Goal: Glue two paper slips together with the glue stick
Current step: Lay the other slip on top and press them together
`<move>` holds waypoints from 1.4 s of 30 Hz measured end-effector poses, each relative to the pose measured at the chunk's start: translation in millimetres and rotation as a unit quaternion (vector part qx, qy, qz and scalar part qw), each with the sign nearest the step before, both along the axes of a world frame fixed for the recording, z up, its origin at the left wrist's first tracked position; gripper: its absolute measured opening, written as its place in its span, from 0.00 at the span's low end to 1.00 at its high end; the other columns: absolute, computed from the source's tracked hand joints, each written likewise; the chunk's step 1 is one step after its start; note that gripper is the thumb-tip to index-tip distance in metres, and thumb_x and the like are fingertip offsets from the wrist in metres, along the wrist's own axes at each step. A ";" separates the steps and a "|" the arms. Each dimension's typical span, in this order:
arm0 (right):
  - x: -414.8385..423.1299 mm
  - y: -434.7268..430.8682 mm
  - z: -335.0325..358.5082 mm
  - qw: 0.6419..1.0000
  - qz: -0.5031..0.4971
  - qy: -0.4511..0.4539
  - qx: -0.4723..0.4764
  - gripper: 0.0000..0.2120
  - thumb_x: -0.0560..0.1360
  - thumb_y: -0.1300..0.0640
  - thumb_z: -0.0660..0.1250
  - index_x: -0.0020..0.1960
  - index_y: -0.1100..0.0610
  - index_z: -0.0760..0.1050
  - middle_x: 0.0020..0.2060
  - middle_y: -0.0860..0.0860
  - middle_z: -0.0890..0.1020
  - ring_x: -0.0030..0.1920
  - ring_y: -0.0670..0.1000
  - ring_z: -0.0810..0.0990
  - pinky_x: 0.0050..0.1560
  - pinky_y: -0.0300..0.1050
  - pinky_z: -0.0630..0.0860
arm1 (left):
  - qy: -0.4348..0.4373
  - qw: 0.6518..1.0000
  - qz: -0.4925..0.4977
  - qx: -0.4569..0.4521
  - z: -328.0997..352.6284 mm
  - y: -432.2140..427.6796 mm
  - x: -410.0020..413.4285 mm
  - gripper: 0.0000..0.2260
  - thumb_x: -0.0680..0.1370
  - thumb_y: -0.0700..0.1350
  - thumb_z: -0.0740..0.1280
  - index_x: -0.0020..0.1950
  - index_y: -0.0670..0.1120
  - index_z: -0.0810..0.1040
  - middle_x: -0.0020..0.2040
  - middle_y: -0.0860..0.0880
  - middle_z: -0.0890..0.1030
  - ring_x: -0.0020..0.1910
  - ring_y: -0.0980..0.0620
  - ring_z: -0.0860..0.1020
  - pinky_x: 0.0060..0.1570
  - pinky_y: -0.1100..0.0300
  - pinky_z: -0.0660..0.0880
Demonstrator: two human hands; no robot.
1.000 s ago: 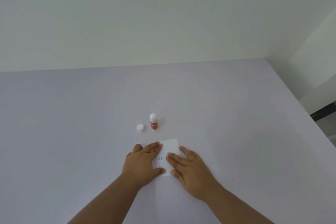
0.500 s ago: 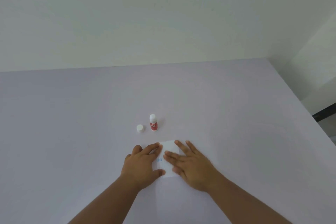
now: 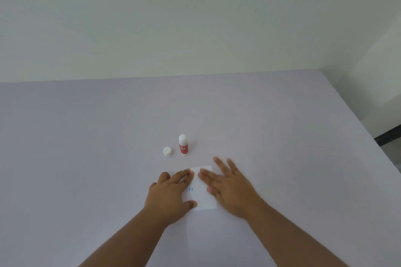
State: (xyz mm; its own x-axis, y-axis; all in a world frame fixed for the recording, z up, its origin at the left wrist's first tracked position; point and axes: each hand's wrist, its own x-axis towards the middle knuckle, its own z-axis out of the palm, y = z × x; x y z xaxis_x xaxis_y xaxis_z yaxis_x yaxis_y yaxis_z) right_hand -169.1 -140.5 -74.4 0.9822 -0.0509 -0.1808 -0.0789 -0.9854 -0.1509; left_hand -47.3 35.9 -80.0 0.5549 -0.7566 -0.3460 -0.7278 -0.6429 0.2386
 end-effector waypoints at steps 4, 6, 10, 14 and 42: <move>6.9 -2.1 -4.8 0.999 -0.048 0.015 0.012 0.22 0.81 0.47 0.43 0.75 0.45 0.47 0.75 0.39 0.54 0.75 0.52 0.36 0.73 0.52 0.31 | 0.001 1.000 0.001 0.005 2.7 -1.3 -1.7 0.36 0.72 0.66 0.59 0.76 0.61 0.49 0.76 0.65 0.53 0.67 0.50 0.60 0.63 0.54 0.64; -14.9 9.2 -4.7 1.000 0.000 0.007 0.015 0.22 0.80 0.47 0.45 0.74 0.45 0.52 0.74 0.40 0.60 0.76 0.56 0.46 0.72 0.53 0.35 | 0.003 1.000 0.003 0.004 3.2 -1.2 -1.8 0.36 0.72 0.66 0.59 0.76 0.61 0.50 0.76 0.65 0.53 0.67 0.50 0.60 0.63 0.54 0.65; -48.4 17.3 -6.4 0.996 0.073 0.016 -0.042 0.21 0.80 0.46 0.46 0.72 0.43 0.58 0.69 0.36 0.67 0.72 0.54 0.62 0.69 0.54 0.48 | 0.004 1.000 -0.003 0.000 3.2 -1.9 -0.6 0.35 0.72 0.66 0.59 0.76 0.60 0.50 0.76 0.65 0.53 0.66 0.51 0.60 0.62 0.54 0.65; -18.9 -0.6 0.8 0.999 -0.018 0.019 -0.034 0.22 0.80 0.47 0.46 0.73 0.44 0.56 0.71 0.38 0.64 0.75 0.57 0.52 0.71 0.53 0.38 | 0.006 1.000 -0.003 0.005 2.8 -1.7 -0.6 0.36 0.72 0.66 0.59 0.76 0.61 0.50 0.76 0.65 0.53 0.66 0.51 0.60 0.62 0.54 0.65; 5.1 1.7 -1.1 0.999 -0.043 0.010 -0.016 0.22 0.81 0.47 0.43 0.74 0.45 0.49 0.74 0.39 0.57 0.76 0.54 0.40 0.71 0.52 0.30 | 0.002 1.000 -0.008 0.009 4.5 -1.0 -0.2 0.36 0.72 0.66 0.59 0.77 0.60 0.49 0.76 0.64 0.52 0.68 0.50 0.59 0.64 0.53 0.64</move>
State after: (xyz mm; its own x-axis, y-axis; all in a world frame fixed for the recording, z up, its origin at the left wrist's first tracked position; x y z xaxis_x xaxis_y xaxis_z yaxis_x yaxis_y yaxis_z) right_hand -164.0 -138.8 -75.5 0.9705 -0.1401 -0.1964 -0.1651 -0.9793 -0.1173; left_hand -47.5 34.9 -75.5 0.5412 -0.7589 -0.3622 -0.7371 -0.6354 0.2302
